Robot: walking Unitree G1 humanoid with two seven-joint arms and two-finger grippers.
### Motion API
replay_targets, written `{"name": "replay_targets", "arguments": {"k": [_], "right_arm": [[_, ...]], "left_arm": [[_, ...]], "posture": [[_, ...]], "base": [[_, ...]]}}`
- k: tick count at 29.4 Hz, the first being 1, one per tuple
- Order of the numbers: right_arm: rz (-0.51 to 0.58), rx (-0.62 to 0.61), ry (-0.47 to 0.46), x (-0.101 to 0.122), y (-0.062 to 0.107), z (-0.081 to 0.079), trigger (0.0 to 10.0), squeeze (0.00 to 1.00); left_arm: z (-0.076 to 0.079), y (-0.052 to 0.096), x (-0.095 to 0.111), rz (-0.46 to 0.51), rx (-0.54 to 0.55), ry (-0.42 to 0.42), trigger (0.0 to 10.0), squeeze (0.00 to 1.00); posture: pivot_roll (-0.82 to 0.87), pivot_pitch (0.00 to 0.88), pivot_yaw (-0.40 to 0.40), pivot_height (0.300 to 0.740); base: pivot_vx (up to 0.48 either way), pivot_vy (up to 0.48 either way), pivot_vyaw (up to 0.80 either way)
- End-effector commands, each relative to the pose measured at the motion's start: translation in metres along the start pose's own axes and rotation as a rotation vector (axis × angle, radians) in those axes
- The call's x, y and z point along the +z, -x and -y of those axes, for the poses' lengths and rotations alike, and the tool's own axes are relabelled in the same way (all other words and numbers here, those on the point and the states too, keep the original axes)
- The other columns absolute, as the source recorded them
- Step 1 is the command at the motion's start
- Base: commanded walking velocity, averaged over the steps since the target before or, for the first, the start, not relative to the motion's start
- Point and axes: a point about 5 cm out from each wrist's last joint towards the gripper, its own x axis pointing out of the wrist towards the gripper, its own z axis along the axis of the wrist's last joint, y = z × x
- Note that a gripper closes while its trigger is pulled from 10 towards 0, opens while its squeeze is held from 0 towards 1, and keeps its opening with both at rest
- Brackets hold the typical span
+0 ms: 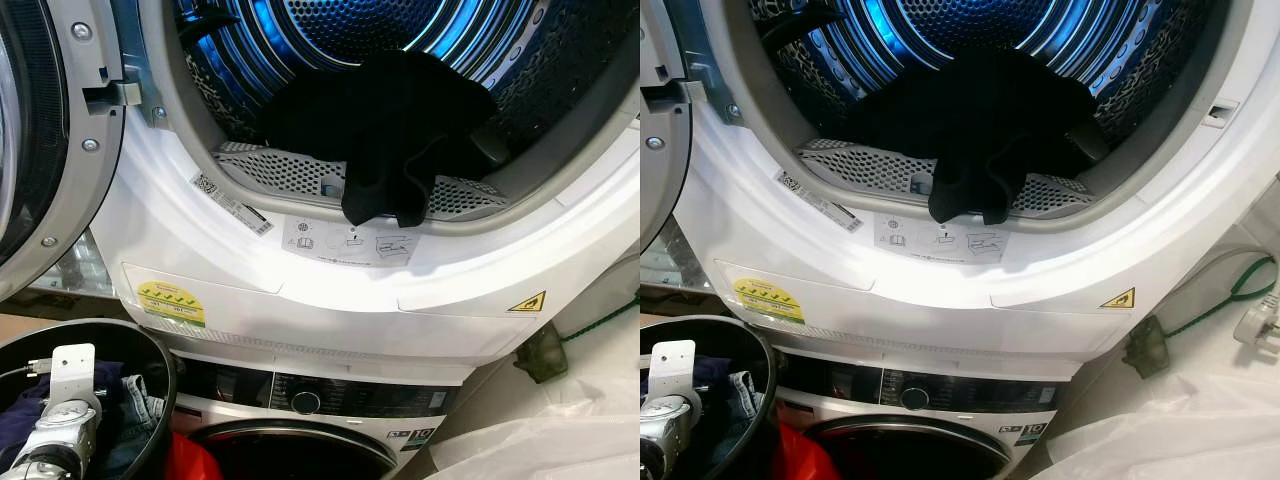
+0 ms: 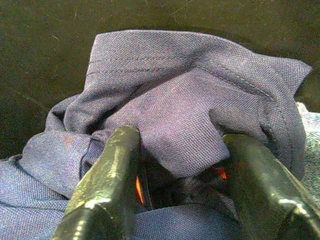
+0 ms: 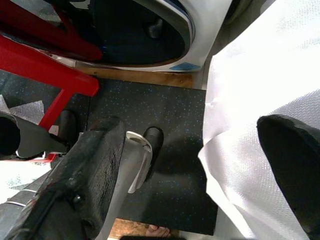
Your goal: Clothes washing
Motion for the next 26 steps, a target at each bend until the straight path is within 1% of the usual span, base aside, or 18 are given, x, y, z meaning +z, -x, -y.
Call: {"name": "replay_targets", "arguments": {"k": [1,16,20,26], "right_arm": [[0.007,0.000,0.013,0.004,0.000,0.001,10.0,0.00],[-0.004,0.015,0.022,0.003,-0.004,-0.007,10.0,0.00],[-0.014,0.030,0.031,0.001,-0.006,-0.012,10.0,0.00],[-0.014,0.034,0.033,0.002,-0.007,-0.014,10.0,0.00]], "left_arm": [[0.001,0.000,-0.005,-0.023,-0.008,-0.017,0.0,0.00],[0.003,0.000,-0.002,-0.018,-0.019,-0.030,0.0,0.00],[0.001,0.000,-0.002,-0.014,-0.006,-0.023,0.0,0.00],[-0.001,0.000,-0.004,-0.018,-0.001,-0.018,0.0,0.00]], "posture": [[-0.03,0.000,-0.156,0.740],[-0.03,0.000,-0.139,0.740],[-0.03,0.000,-0.134,0.740],[-0.03,0.000,-0.132,0.740]], "base": [[0.000,0.000,0.00],[0.000,0.000,0.00],[0.000,0.000,0.00],[0.000,0.000,0.00]]}}
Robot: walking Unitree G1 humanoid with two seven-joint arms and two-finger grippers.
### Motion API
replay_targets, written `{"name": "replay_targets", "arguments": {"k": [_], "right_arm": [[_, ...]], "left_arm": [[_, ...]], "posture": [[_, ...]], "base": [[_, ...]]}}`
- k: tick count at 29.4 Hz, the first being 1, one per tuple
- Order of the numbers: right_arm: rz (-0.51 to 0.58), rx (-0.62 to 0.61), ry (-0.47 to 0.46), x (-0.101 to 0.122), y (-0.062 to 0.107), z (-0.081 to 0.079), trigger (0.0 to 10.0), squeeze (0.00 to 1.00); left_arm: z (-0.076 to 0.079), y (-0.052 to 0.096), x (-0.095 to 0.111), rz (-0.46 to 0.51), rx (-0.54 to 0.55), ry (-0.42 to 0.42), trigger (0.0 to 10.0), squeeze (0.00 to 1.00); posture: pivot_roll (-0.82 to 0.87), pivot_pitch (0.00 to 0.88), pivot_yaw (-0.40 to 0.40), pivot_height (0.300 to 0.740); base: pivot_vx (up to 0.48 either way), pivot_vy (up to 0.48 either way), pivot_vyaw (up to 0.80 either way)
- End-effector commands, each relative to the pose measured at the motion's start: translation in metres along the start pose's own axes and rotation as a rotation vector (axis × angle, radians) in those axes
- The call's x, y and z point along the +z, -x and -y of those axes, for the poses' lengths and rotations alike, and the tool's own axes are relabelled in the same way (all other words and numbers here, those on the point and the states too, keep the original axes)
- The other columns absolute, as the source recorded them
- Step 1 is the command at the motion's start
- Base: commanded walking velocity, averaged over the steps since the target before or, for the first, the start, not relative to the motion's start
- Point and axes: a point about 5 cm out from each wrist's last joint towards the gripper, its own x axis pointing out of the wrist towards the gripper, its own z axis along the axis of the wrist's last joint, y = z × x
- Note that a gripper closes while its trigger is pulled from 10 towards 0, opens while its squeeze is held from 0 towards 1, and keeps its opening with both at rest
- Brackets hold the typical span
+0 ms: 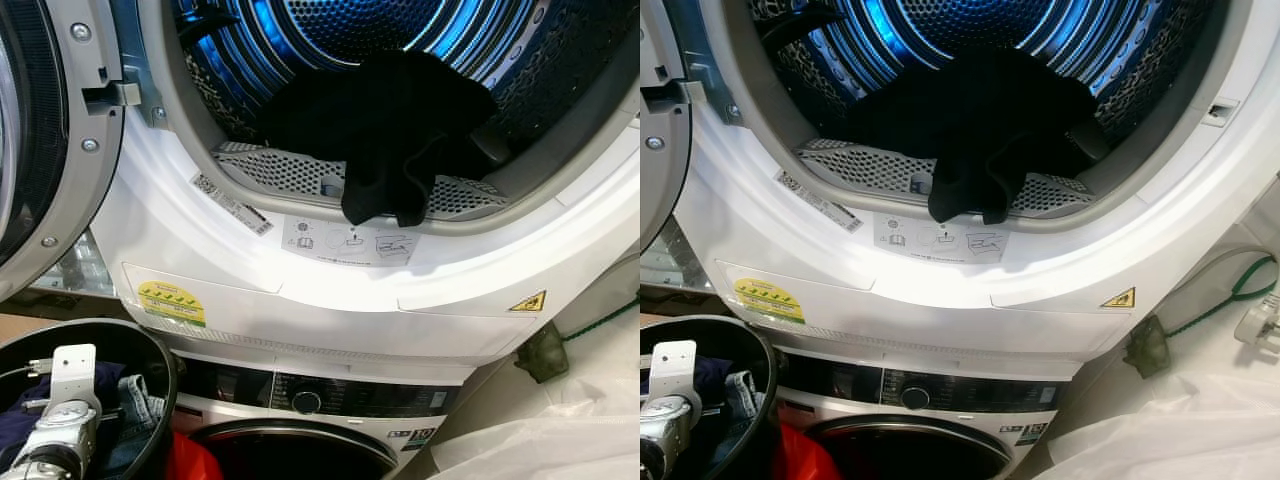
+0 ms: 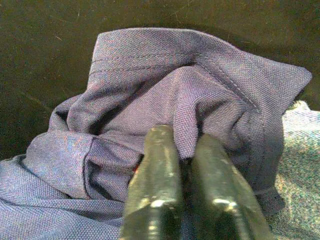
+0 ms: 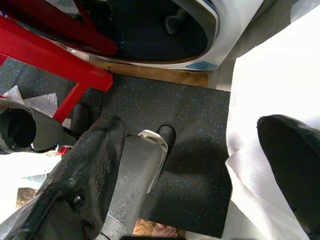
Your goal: Clothes washing
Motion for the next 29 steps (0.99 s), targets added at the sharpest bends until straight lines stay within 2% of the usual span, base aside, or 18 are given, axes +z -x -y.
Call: {"name": "replay_targets", "arguments": {"k": [1,16,28,29], "right_arm": [[0.000,-0.011,0.006,0.002,0.001,0.003,10.0,0.00],[-0.007,0.004,0.020,0.002,-0.002,-0.004,10.0,0.00],[-0.003,0.019,0.014,0.004,-0.008,-0.015,10.0,0.00],[0.000,0.024,0.009,0.004,-0.009,-0.017,10.0,0.00]], "left_arm": [[0.000,0.000,-0.004,-0.018,0.000,-0.014,0.0,0.00],[0.005,0.001,-0.003,-0.007,-0.002,-0.011,0.0,0.00],[0.005,0.003,-0.001,0.111,0.030,0.067,0.0,0.00],[0.007,0.006,-0.003,0.161,0.039,0.078,0.0,0.00]], "posture": [[-0.03,0.000,-0.132,0.740],[-0.02,0.000,-0.122,0.740],[0.00,0.000,-0.093,0.740],[0.01,0.000,-0.090,0.740]], "base": [[0.000,0.000,0.00],[0.000,0.000,0.00],[0.000,0.000,0.00],[0.000,0.000,0.00]]}}
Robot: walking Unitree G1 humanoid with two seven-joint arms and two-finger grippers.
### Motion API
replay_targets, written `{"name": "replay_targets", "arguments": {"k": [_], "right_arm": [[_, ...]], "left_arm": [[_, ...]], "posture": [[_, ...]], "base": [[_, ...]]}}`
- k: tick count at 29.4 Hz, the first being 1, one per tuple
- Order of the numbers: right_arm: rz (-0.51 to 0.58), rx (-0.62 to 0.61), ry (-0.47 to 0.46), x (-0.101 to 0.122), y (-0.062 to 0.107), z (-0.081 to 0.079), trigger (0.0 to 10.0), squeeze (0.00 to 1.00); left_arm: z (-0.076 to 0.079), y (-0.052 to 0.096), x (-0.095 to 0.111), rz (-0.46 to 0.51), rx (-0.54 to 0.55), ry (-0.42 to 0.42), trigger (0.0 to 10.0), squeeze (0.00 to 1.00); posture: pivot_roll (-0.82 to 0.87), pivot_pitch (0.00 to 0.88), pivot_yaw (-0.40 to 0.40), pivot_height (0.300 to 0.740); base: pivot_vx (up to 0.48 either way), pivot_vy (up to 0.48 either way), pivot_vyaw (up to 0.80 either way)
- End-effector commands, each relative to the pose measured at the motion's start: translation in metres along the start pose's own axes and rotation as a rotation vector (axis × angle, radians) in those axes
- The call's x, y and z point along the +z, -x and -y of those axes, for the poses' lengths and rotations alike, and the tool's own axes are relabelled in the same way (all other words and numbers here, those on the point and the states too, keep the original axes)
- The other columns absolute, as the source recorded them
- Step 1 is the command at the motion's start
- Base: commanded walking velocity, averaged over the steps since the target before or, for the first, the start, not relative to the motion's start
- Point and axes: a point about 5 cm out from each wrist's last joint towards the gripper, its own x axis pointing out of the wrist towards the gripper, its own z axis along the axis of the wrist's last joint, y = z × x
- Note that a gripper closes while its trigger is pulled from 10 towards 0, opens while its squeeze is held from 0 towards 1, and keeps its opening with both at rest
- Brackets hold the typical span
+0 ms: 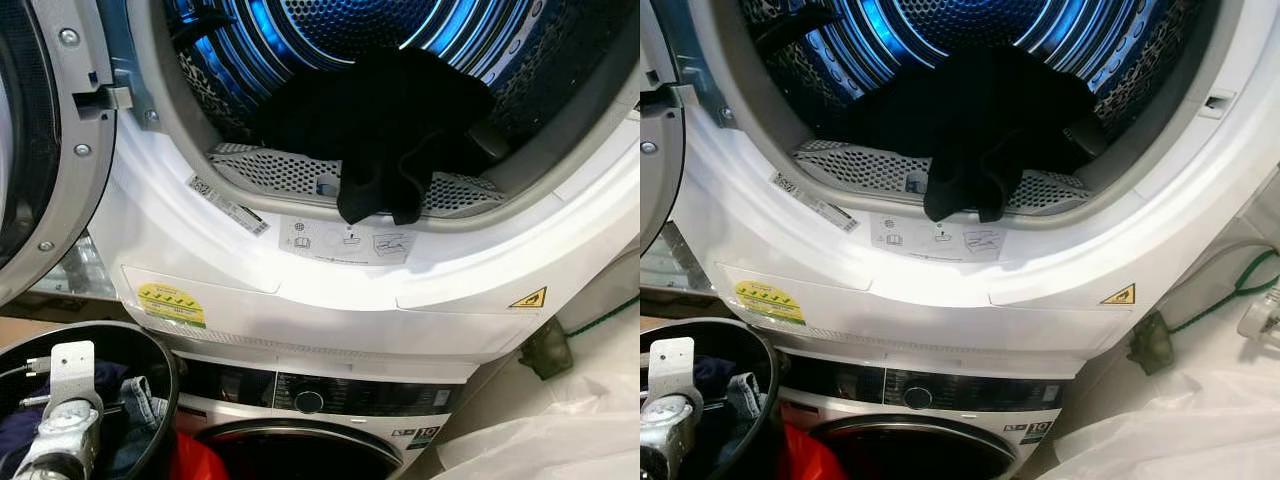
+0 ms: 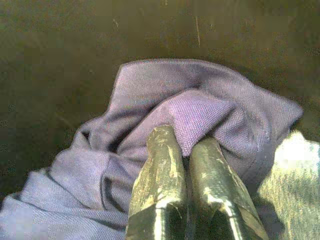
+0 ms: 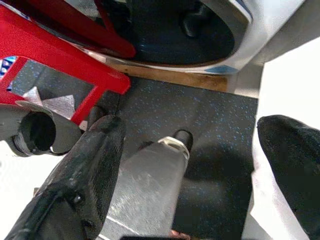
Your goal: Clothes washing
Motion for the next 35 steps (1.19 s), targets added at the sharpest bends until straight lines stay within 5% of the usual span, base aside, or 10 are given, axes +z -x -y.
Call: {"name": "replay_targets", "arguments": {"k": [1,7,12,16,24,25,26,27,30,35], "right_arm": [[-0.009,-0.008,-0.002,-0.002,0.001,0.001,10.0,0.00],[-0.025,0.006,-0.001,-0.007,0.001,-0.001,10.0,0.00],[-0.023,0.006,0.002,-0.005,0.001,0.000,10.0,0.00],[-0.020,0.005,0.002,-0.003,0.001,0.001,10.0,0.00],[-0.026,0.017,0.009,-0.003,-0.001,-0.003,10.0,0.00],[-0.026,0.018,0.011,-0.003,-0.001,-0.004,10.0,0.00],[-0.026,0.018,0.011,-0.003,-0.001,-0.004,10.0,0.00],[-0.027,0.020,0.013,-0.003,-0.002,-0.005,10.0,0.00],[-0.026,0.021,0.013,-0.002,-0.003,-0.006,10.0,0.00],[-0.026,0.021,0.013,-0.002,-0.003,-0.006,10.0,0.00]], "left_arm": [[0.003,0.004,-0.002,0.059,0.015,0.028,0.0,0.00],[0.010,0.033,-0.009,0.329,0.064,0.099,0.0,0.00],[0.019,0.050,-0.009,0.438,0.022,0.066,0.0,0.00],[0.036,0.088,0.000,0.620,-0.070,0.091,0.0,0.00],[0.057,0.106,0.020,0.729,-0.311,0.025,0.0,0.00],[0.059,0.104,0.019,0.699,-0.314,0.017,4.1,0.00],[0.059,0.104,0.019,0.699,-0.314,0.017,4.1,0.00],[0.058,0.101,0.016,0.630,-0.298,0.049,10.0,0.00],[0.053,0.098,0.009,0.528,-0.264,0.124,10.0,0.00],[0.053,0.098,0.009,0.528,-0.264,0.124,10.0,0.00]], "posture": [[0.01,0.000,-0.090,0.740],[0.03,0.000,-0.087,0.740],[0.03,0.000,-0.080,0.740],[0.04,0.000,-0.073,0.740],[0.06,0.000,-0.069,0.740],[0.06,0.000,-0.068,0.740],[0.06,0.000,-0.068,0.740],[0.07,0.000,-0.065,0.740],[0.07,0.000,-0.061,0.740],[0.07,0.000,-0.061,0.740]], "base": [[0.000,0.000,0.00],[0.000,0.000,0.00],[0.000,0.000,0.00],[0.000,0.000,0.00],[0.000,0.000,0.00],[0.000,0.000,0.00],[0.000,0.000,0.00],[0.000,0.000,0.00],[0.000,0.000,0.00],[0.000,0.000,0.00]]}}
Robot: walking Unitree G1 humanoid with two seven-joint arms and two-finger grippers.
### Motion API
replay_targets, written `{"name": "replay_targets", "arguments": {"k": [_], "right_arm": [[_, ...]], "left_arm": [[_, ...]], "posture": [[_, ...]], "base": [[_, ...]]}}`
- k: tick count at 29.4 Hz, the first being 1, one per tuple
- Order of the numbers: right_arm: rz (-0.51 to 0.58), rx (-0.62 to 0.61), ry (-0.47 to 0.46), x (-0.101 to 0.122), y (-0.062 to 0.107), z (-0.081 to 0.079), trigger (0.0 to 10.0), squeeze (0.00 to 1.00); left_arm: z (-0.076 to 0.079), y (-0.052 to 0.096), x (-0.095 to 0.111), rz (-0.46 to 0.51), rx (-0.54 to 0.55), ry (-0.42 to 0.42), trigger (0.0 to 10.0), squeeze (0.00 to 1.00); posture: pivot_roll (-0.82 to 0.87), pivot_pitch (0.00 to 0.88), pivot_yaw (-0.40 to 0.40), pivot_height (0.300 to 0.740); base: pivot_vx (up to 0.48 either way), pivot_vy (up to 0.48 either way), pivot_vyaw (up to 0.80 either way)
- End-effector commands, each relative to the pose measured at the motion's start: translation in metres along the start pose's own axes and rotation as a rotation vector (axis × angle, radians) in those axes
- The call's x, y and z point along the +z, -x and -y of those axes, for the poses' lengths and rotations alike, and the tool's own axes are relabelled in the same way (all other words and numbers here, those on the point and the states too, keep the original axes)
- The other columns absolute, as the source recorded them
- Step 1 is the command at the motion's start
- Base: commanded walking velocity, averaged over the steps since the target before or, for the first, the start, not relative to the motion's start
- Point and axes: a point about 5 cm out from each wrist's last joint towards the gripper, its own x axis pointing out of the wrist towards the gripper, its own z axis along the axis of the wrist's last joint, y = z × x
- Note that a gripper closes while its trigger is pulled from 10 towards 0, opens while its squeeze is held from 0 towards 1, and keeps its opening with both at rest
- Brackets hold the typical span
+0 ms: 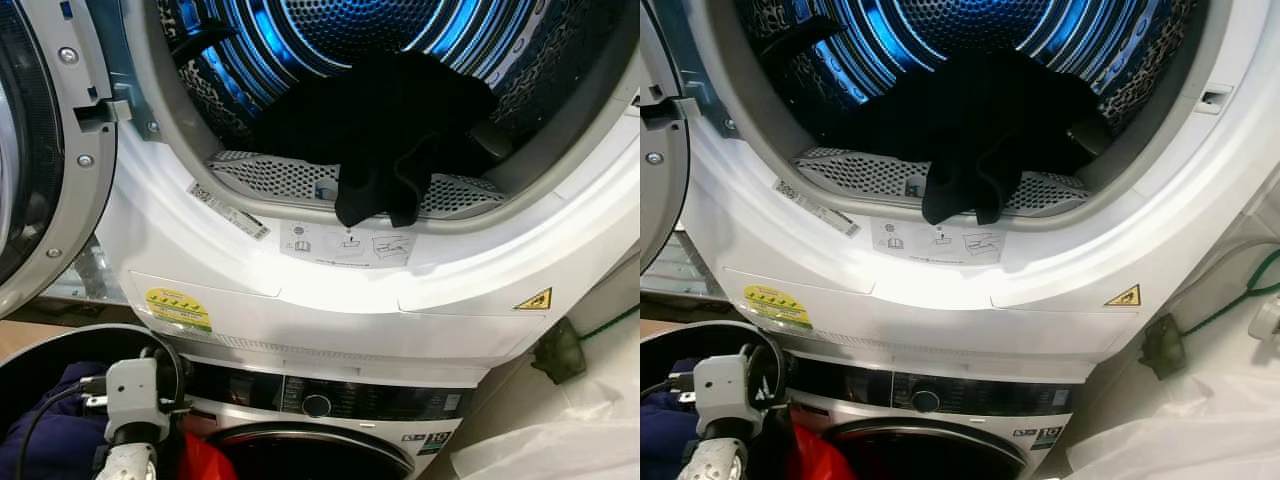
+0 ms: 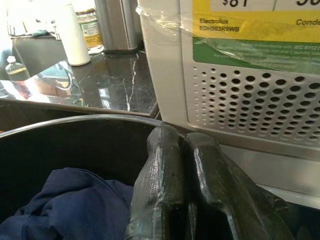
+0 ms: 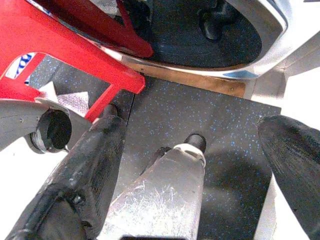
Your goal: Clothes washing
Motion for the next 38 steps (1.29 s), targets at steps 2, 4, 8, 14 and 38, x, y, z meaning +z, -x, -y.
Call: {"name": "replay_targets", "arguments": {"k": [2,4,8,14,38], "right_arm": [[-0.006,-0.003,-0.004,-0.001,0.000,0.000,10.0,0.00],[-0.004,-0.003,-0.005,0.001,0.000,0.000,10.0,0.00],[-0.003,0.000,-0.005,0.002,0.000,0.000,10.0,0.00],[0.004,-0.007,0.002,0.006,0.002,0.006,10.0,0.00],[-0.008,-0.020,0.037,0.007,0.008,0.019,10.0,0.00]], "left_arm": [[0.000,0.000,0.002,0.003,-0.003,0.014,10.0,0.00],[-0.024,0.003,-0.008,-0.093,0.112,0.014,10.0,1.00],[-0.067,0.001,-0.035,-0.340,0.248,0.016,10.0,1.00],[-0.092,-0.030,-0.034,-0.406,0.230,-0.046,10.0,1.00],[-0.060,-0.087,-0.009,-0.365,0.140,0.098,10.0,1.00]], "posture": [[0.07,0.000,-0.061,0.740],[0.08,0.000,-0.060,0.740],[0.08,0.000,-0.078,0.740],[0.06,0.000,-0.092,0.740],[0.04,0.000,-0.133,0.740]], "base": [[0.000,0.000,0.00],[0.000,0.000,0.00],[0.000,0.000,0.00],[0.000,0.000,0.00],[0.000,0.000,0.00]]}}
